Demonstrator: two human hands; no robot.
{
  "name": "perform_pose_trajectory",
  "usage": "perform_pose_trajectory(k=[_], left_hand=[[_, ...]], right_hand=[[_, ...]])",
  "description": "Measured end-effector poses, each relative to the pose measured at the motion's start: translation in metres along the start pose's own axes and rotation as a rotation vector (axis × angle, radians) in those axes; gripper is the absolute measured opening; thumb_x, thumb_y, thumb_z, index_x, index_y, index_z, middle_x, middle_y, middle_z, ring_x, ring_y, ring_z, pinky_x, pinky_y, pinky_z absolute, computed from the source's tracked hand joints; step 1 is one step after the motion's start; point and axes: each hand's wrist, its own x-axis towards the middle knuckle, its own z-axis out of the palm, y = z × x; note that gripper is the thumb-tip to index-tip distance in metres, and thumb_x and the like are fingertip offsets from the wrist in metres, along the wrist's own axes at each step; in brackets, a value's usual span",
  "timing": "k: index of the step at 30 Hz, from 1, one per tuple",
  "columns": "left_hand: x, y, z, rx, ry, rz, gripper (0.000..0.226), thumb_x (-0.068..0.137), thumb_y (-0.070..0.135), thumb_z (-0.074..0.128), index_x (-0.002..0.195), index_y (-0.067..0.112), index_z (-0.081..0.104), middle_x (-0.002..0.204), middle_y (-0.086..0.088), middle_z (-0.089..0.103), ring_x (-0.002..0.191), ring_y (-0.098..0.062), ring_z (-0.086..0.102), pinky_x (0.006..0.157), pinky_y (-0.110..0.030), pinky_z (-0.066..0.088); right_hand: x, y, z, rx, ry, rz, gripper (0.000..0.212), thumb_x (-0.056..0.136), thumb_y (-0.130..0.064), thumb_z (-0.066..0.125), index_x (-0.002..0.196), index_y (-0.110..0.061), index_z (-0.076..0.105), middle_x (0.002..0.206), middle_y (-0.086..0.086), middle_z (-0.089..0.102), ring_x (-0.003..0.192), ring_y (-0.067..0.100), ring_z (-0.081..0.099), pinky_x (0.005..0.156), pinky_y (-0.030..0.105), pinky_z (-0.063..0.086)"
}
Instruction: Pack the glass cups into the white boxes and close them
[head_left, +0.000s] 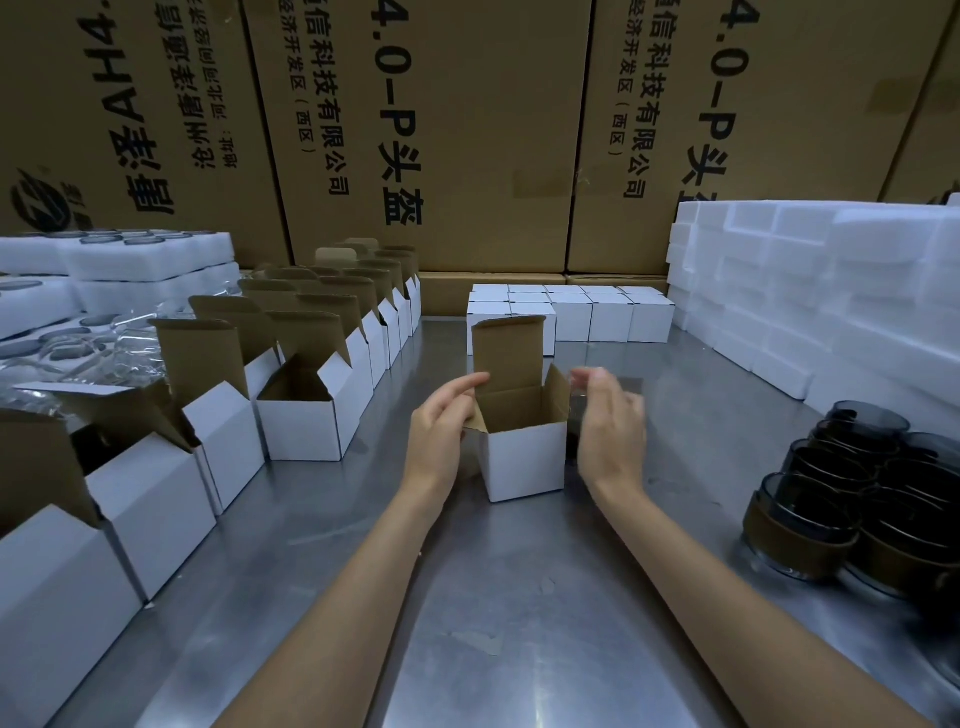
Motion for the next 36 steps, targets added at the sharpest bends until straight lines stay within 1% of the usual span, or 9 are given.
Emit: perform_pose_trajectory(k=[4,7,11,15,18,22,26,30,36], left_hand=[[0.000,-0.001,0.001,0.023,-0.007,0.021,0.035,0.097,0.005,0.039,0.107,0.020,0.069,0.095,0.008,0.062,0.093,-0.009,0.052,0.084,-0.023,0.042],[0.000,-0.001,0.001,0.027,-0.010,0.023,0.035,0.097,0.004,0.039,0.107,0.020,0.068,0.096,0.008,0.062,0.096,-0.010,0.052,0.087,-0.025,0.042],[0.000,-0.001,0.002,0.046,-0.017,0.029,0.035,0.097,0.004,0.039,0.106,0.023,0.067,0.103,0.000,0.063,0.112,-0.024,0.055,0.095,-0.033,0.045],[0.000,-0.001,0.002,0.043,-0.031,0.039,0.035,0.097,0.003,0.040,0.105,0.024,0.067,0.109,-0.010,0.063,0.117,-0.031,0.053,0.098,-0.036,0.045],[0.000,-0.001,0.003,0.048,-0.035,0.041,0.034,0.097,0.004,0.041,0.105,0.025,0.066,0.112,-0.011,0.062,0.117,-0.030,0.052,0.098,-0.036,0.044],[0.000,-0.001,0.003,0.050,-0.043,0.036,0.034,0.097,0.003,0.040,0.108,0.022,0.066,0.117,-0.012,0.062,0.117,-0.030,0.053,0.102,-0.042,0.043],[-0.002,0.001,0.003,0.010,-0.037,0.057,0.036,0.095,0.000,0.042,0.101,0.025,0.067,0.117,-0.013,0.063,0.109,-0.021,0.059,0.094,-0.032,0.050],[-0.001,0.003,0.003,-0.050,-0.042,0.048,0.041,0.093,-0.005,0.042,0.093,0.028,0.066,0.118,-0.016,0.064,0.106,-0.024,0.060,0.092,-0.033,0.050],[-0.002,0.001,0.005,-0.015,-0.071,0.042,0.039,0.091,-0.003,0.041,0.100,0.024,0.068,0.117,-0.013,0.065,0.110,-0.022,0.059,0.094,-0.032,0.047]], right_hand=[[0.015,0.016,-0.013,-0.107,-0.026,0.054,0.032,0.092,-0.021,0.050,0.123,-0.023,0.055,0.128,-0.001,0.052,0.128,0.019,0.030,0.094,0.028,0.028],[0.021,0.026,-0.016,-0.139,-0.206,0.113,0.045,0.089,-0.027,0.059,0.133,-0.023,0.050,0.140,0.002,0.045,0.133,0.024,0.034,0.108,0.037,0.031],[0.023,0.031,-0.016,-0.140,-0.268,0.112,0.054,0.085,-0.044,0.066,0.132,-0.024,0.052,0.133,-0.001,0.055,0.124,0.018,0.048,0.101,0.037,0.042],[0.020,0.029,-0.017,-0.153,-0.110,0.045,0.056,0.085,-0.047,0.065,0.133,-0.022,0.050,0.126,-0.001,0.059,0.114,0.017,0.053,0.090,0.030,0.043],[0.020,0.008,-0.018,-0.023,0.094,-0.065,0.056,0.088,-0.054,0.056,0.134,-0.024,0.046,0.125,-0.002,0.056,0.112,0.014,0.052,0.081,0.012,0.036],[0.008,-0.027,-0.017,0.047,0.183,-0.386,0.062,0.088,-0.057,0.046,0.135,-0.016,0.044,0.118,-0.006,0.050,0.105,0.002,0.045,0.081,-0.004,0.031],[-0.009,-0.035,-0.006,-0.151,0.063,-0.635,0.064,0.090,-0.052,0.050,0.136,-0.009,0.045,0.121,-0.001,0.051,0.110,0.006,0.045,0.091,0.003,0.031],[-0.013,-0.022,-0.001,-0.354,-0.111,-0.659,0.062,0.086,-0.047,0.064,0.134,-0.011,0.049,0.123,0.006,0.058,0.111,0.020,0.054,0.088,0.032,0.048],[-0.004,-0.017,-0.004,-0.462,-0.098,-0.650,0.054,0.084,-0.054,0.057,0.121,-0.014,0.061,0.110,0.001,0.067,0.106,0.021,0.058,0.094,0.033,0.041]])
